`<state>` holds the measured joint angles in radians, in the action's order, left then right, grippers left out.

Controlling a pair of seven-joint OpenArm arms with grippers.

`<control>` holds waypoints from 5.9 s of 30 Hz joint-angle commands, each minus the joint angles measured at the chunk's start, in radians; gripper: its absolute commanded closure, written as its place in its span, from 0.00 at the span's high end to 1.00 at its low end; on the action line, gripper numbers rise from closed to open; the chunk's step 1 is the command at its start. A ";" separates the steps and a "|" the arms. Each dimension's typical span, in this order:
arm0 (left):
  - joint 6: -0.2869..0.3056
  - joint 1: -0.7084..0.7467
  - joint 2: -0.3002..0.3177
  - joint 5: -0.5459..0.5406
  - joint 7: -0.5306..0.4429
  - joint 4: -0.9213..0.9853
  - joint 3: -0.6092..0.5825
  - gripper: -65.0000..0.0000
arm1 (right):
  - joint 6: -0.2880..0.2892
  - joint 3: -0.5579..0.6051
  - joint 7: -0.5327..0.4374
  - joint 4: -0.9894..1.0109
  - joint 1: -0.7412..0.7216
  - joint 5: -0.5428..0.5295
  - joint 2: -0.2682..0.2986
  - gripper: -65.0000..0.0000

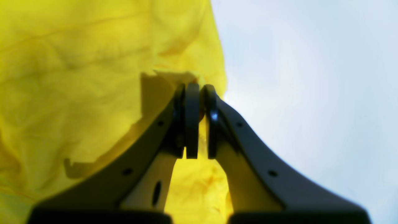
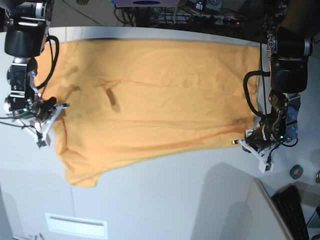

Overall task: Layout the t-shirt on the table in an organized manner, then fold the t-shirt properly
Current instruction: 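Drag the held shirt edge outward with the right gripper to flatten, then regrasp the shirt hem corner with the right gripper and pull it taut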

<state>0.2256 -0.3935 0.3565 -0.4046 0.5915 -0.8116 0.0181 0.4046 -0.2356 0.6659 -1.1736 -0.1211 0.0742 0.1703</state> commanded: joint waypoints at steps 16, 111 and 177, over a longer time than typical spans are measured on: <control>0.002 -0.025 0.017 -0.006 -0.018 -0.018 0.004 0.00 | -0.002 -0.003 -0.053 0.102 -0.105 -0.004 0.084 0.00; 0.004 -0.061 0.022 -0.006 -0.021 -0.018 -0.094 0.00 | -0.149 0.005 -0.401 0.610 -0.361 -0.006 -0.025 0.00; 0.004 -0.063 0.029 -0.006 -0.021 -0.016 -0.105 0.00 | -0.055 -0.163 -0.501 0.852 -0.512 -0.006 0.056 0.55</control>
<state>0.2287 -0.4294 0.3695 -0.4046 0.5877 -0.8112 -0.0898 0.3305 -0.4011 0.1730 -0.3134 -0.6086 0.0757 0.2173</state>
